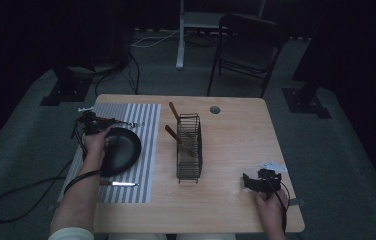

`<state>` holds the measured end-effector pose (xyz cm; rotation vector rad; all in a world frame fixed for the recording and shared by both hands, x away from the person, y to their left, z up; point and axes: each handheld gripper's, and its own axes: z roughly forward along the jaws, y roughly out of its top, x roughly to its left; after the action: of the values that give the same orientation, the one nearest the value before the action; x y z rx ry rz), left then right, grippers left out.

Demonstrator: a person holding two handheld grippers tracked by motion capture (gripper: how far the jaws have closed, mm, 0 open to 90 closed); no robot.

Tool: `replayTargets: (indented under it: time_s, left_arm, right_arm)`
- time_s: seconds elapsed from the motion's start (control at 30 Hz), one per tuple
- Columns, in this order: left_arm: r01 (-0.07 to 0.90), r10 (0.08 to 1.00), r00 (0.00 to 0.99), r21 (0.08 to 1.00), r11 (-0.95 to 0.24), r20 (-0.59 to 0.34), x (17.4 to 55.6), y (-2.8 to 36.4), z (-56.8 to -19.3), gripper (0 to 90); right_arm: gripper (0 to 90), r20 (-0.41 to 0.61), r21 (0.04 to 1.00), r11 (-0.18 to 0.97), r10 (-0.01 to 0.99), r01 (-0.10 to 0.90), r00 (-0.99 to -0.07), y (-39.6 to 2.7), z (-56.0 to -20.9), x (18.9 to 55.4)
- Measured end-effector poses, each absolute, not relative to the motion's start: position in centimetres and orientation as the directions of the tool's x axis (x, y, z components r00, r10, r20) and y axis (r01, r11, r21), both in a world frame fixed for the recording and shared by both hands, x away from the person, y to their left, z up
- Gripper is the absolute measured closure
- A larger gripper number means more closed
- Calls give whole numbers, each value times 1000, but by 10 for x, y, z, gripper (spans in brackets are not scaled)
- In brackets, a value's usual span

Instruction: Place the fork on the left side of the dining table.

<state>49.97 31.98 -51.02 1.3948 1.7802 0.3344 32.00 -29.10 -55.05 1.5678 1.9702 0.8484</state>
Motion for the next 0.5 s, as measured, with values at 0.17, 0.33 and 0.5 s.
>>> replayTargets:
  time_s: [0.17, 0.33, 0.5]
  left_arm:
    - [695, 916, -45, 646, 315, -398, 504, 319, -510, 571]
    - [715, 915, -59, 623, 317, -398, 507, 321, -514, 572]
    - [727, 933, -70, 622, 291, -354, 508, 320, -516, 572]
  right_arm:
    - [116, 9, 721, 152, 974, 676, -228, -291, -551, 320]
    - [116, 10, 721, 151, 974, 676, -228, -291, -551, 320]
    - [116, 10, 721, 152, 973, 676, -229, -291, -551, 320]
